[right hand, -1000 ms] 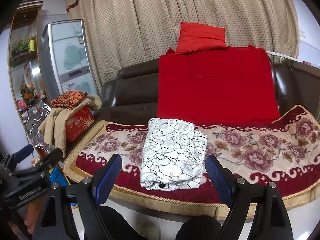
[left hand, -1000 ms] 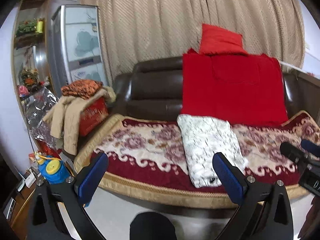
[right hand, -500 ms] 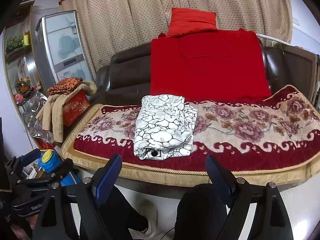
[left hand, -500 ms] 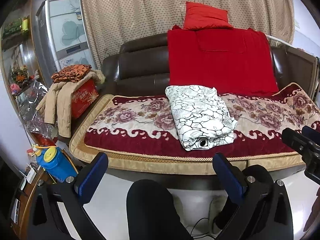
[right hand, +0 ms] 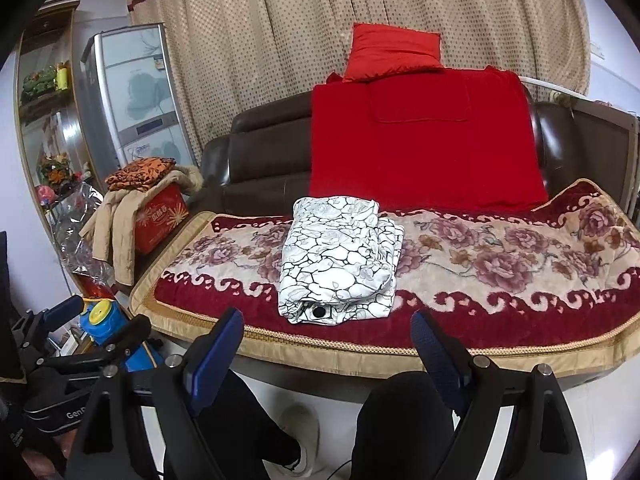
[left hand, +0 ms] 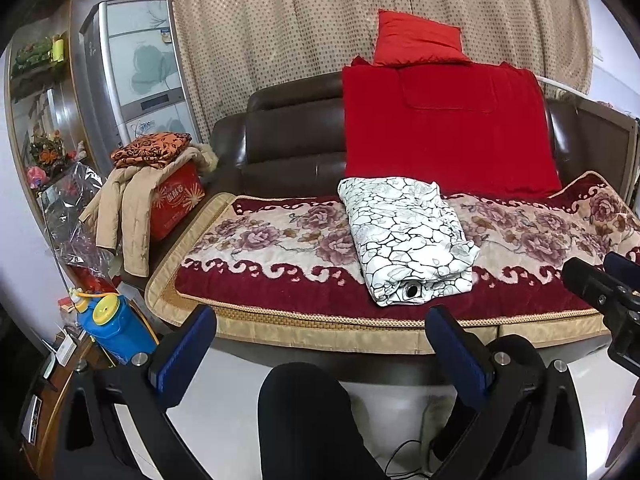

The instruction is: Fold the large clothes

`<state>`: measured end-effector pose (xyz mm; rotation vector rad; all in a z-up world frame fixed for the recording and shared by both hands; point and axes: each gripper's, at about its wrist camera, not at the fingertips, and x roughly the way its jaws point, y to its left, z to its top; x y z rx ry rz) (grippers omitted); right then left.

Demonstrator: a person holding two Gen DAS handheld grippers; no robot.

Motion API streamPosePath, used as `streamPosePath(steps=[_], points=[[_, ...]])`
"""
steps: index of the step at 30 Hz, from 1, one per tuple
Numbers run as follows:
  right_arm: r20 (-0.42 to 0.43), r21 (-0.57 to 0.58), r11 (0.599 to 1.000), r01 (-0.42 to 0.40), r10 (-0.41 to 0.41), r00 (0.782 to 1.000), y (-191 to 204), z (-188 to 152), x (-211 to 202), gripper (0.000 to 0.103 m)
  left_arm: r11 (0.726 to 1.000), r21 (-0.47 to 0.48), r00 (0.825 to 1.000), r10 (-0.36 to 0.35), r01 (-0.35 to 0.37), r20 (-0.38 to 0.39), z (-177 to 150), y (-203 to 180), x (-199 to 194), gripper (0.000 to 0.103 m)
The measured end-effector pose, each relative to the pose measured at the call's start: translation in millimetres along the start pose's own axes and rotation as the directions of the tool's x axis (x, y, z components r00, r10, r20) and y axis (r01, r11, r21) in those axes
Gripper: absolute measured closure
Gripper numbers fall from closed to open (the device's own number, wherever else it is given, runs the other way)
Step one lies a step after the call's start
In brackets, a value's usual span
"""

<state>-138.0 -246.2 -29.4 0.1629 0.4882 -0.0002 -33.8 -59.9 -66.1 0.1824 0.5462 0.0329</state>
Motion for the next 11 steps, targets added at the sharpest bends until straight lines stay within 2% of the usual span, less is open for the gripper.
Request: streamPosePath(steps=[5, 11], points=[[-0.012, 0.006, 1.0, -0.002, 0.002, 1.0, -1.8, 2.0, 8.9, 0.015, 1.0, -0.009, 1.0, -0.011, 0.011, -0.007, 3.9, 0.3, 9.4, 0.0], [-0.031, -0.001, 1.0, 0.002, -0.002, 1.0, -4.2, 10.2, 28.8, 0.015, 0.998, -0.001, 0.998, -0.068, 0.068, -0.007, 18.2, -1.8, 33.6, 0.0]])
